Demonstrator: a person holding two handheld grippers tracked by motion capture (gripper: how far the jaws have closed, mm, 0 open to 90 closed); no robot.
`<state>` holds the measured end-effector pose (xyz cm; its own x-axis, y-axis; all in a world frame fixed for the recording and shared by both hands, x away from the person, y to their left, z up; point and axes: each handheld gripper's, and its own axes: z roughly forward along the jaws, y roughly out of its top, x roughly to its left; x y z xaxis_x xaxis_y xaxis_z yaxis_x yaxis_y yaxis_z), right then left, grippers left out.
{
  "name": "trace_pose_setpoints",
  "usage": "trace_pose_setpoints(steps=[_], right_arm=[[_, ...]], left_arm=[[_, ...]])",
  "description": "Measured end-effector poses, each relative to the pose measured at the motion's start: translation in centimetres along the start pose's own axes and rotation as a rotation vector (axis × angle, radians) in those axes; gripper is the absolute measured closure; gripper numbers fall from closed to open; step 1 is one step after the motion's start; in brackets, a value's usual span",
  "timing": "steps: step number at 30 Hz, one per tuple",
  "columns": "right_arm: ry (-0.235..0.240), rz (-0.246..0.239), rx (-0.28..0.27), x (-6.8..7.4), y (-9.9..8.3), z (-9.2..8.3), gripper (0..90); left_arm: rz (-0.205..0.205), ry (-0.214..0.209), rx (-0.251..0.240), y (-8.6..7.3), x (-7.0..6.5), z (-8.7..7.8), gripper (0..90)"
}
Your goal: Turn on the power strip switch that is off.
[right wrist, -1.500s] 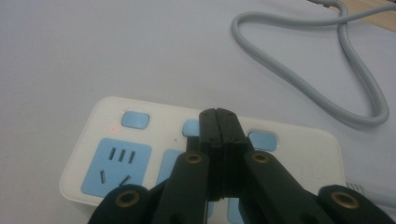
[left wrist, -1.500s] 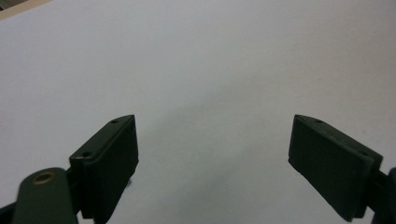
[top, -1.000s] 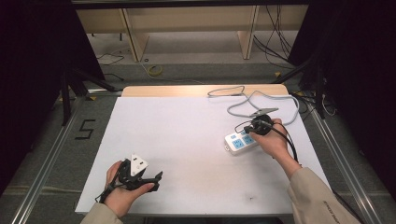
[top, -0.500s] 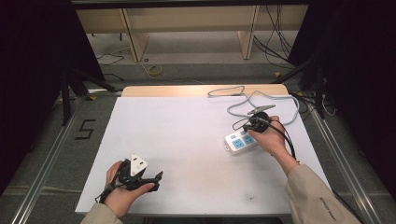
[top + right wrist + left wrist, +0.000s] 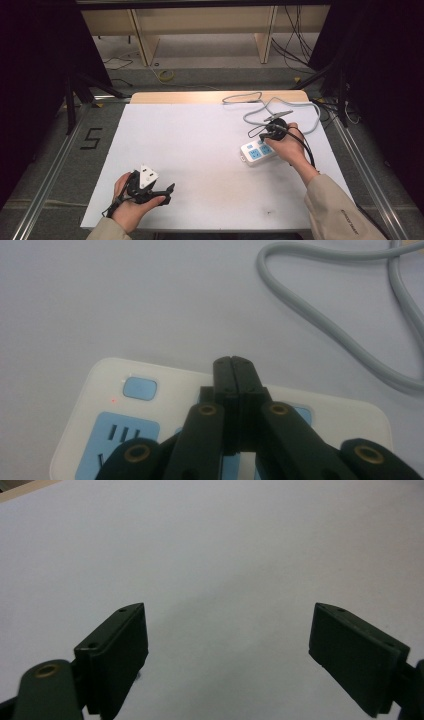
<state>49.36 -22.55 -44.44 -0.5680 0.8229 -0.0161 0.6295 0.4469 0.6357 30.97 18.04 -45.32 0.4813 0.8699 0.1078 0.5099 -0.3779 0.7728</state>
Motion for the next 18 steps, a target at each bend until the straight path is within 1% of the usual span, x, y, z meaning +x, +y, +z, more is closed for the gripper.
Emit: trace_pose_setpoints(steps=[4,11,18], right_arm=[[0.005,-0.008,0.009,0.21,0.24,0.02,90.0],[0.011,-0.005,0.03,0.32,0.25,0.27,90.0],[0.016,-0.005,0.038,0.2,0.29,0.23,90.0]], left_arm=[[0.0,0.0,0.0,0.0,0.01,0.0,15.6],[0.001,-0.002,-0.005,0.02,0.02,-0.06,15.6],[-0.001,-0.001,-0.004,0.0,-0.01,0.01,15.6]])
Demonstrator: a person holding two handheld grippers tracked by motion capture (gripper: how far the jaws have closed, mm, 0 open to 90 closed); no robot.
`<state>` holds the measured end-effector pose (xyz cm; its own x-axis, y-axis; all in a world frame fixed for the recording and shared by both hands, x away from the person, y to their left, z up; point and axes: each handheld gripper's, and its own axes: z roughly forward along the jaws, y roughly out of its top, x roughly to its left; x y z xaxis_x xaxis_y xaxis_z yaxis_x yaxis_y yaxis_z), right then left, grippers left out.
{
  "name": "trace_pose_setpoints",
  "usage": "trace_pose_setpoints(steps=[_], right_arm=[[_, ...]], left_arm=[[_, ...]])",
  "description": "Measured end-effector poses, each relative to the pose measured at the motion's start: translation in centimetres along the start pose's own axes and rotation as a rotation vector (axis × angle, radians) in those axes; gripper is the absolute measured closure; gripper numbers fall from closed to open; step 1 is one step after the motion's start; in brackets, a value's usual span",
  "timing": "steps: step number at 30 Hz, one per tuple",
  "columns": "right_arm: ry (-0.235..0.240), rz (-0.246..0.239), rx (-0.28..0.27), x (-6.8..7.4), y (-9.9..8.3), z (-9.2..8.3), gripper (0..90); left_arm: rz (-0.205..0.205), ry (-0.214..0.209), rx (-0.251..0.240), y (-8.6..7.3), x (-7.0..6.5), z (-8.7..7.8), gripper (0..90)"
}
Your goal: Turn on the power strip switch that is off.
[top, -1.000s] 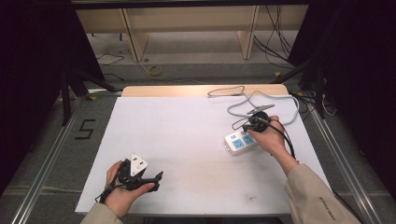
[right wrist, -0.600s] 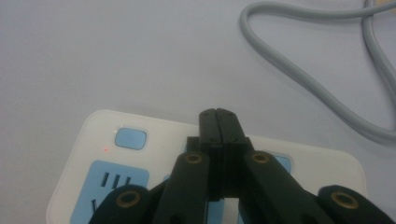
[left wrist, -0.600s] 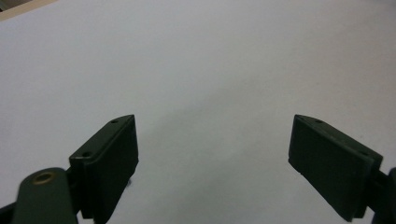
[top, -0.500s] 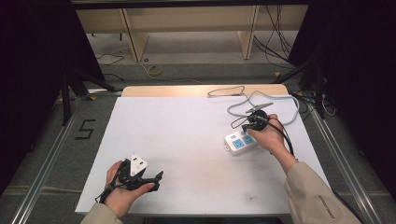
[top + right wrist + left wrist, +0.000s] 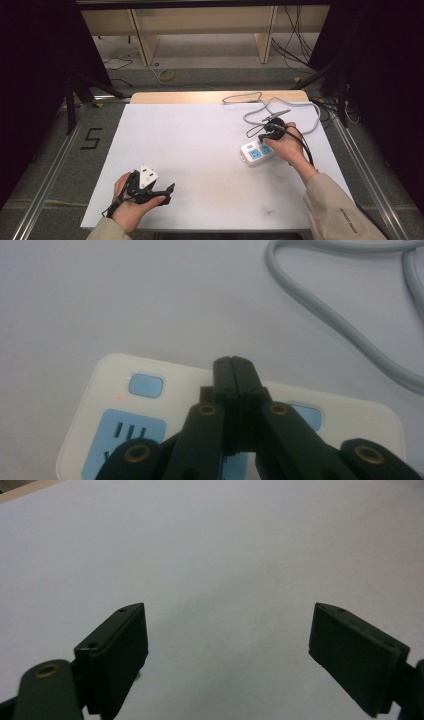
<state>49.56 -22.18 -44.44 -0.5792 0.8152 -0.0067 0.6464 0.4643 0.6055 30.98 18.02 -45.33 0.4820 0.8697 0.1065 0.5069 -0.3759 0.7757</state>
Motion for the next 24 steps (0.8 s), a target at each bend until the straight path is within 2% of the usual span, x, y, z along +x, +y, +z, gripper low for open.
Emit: trace_pose_setpoints(steps=[24], right_arm=[[-0.002,-0.012,0.057,0.46,0.54,0.07,90.0]], left_arm=[[0.005,-0.003,0.005,0.03,-0.02,0.02,15.6]])
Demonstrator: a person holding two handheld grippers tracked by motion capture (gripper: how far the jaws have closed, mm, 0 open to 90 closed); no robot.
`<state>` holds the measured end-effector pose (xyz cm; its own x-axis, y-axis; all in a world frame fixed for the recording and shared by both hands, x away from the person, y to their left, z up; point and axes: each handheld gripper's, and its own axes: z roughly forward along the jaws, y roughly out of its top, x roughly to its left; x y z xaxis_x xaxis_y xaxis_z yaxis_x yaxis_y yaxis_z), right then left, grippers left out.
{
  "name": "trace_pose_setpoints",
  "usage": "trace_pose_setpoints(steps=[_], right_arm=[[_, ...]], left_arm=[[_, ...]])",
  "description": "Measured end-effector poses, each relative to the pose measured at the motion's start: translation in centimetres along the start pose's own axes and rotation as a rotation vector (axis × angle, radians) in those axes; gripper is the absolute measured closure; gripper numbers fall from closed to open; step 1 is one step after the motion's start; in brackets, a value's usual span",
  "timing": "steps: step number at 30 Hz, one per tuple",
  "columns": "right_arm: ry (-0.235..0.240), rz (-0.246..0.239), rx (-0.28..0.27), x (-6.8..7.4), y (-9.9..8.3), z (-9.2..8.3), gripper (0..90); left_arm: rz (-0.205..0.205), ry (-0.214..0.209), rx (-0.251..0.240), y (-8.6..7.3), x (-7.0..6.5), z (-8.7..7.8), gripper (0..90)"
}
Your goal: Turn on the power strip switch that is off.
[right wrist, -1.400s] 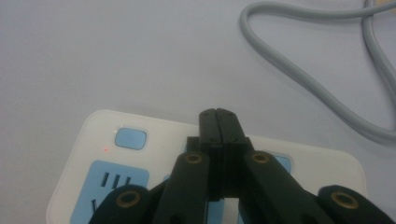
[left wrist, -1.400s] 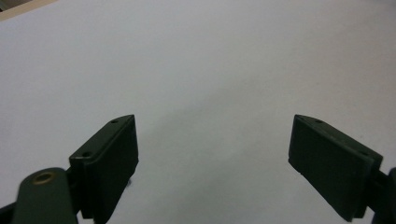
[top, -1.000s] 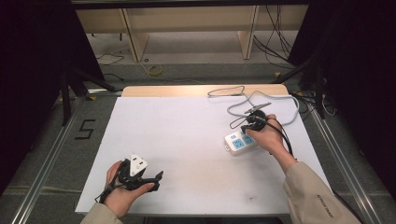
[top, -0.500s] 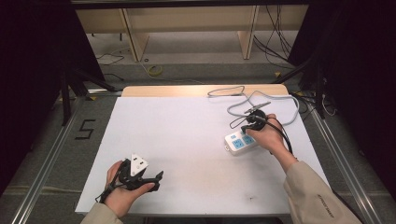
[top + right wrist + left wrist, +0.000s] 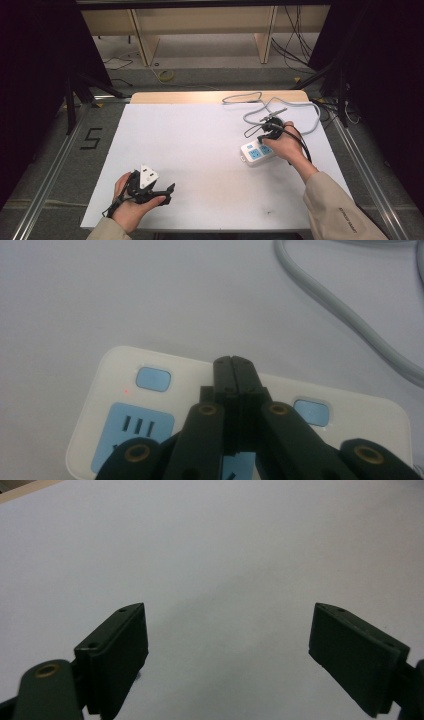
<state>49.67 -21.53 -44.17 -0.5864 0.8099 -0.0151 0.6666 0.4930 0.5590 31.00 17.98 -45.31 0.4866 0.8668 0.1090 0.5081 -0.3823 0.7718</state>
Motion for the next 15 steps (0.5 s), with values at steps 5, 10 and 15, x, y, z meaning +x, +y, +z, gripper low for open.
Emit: trace_pose_setpoints(steps=[5,10,15], right_arm=[[-0.008,0.003,0.014,0.11,0.13,0.03,90.0],[-0.003,0.012,0.017,-0.03,0.12,0.08,90.0],[-0.016,0.011,0.026,0.16,0.24,0.13,90.0]], left_arm=[[-0.001,0.0,-0.001,0.0,-0.01,-0.05,15.6],[0.0,0.001,-0.001,0.0,-0.01,-0.07,15.6],[0.0,0.0,-0.001,0.0,-0.03,-0.05,15.6]])
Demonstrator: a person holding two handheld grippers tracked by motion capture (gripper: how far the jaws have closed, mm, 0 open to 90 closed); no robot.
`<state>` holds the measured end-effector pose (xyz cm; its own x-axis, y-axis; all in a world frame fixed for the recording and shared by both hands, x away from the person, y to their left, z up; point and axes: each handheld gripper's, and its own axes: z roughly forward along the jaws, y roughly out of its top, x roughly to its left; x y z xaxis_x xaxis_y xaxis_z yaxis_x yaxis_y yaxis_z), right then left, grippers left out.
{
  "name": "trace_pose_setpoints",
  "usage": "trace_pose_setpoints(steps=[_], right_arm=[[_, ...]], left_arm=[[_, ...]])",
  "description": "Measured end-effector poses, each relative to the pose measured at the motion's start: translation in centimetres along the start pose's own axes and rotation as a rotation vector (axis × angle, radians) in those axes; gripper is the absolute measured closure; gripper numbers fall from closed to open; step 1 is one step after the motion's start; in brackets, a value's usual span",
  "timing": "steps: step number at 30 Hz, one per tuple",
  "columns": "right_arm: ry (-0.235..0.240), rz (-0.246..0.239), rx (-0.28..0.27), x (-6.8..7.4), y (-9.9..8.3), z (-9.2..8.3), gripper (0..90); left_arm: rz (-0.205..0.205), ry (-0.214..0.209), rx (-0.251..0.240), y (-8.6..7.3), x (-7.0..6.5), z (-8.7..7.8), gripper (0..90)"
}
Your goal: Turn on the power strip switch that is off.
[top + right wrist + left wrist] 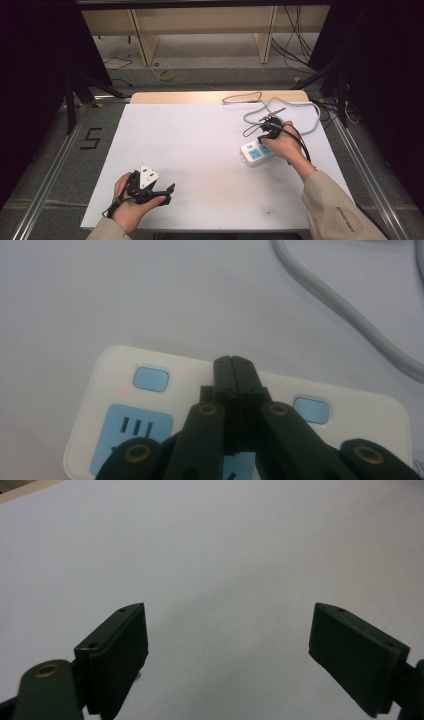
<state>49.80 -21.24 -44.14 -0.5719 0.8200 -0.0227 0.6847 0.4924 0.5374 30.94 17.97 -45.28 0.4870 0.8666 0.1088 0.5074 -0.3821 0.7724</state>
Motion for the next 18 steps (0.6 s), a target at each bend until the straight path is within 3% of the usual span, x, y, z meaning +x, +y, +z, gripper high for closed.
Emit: trace_pose_setpoints(steps=[18], right_arm=[[-0.009,-0.005,0.032,0.13,0.4,0.09,90.0]], left_arm=[[0.002,0.002,-0.002,0.01,-0.08,0.02,15.6]])
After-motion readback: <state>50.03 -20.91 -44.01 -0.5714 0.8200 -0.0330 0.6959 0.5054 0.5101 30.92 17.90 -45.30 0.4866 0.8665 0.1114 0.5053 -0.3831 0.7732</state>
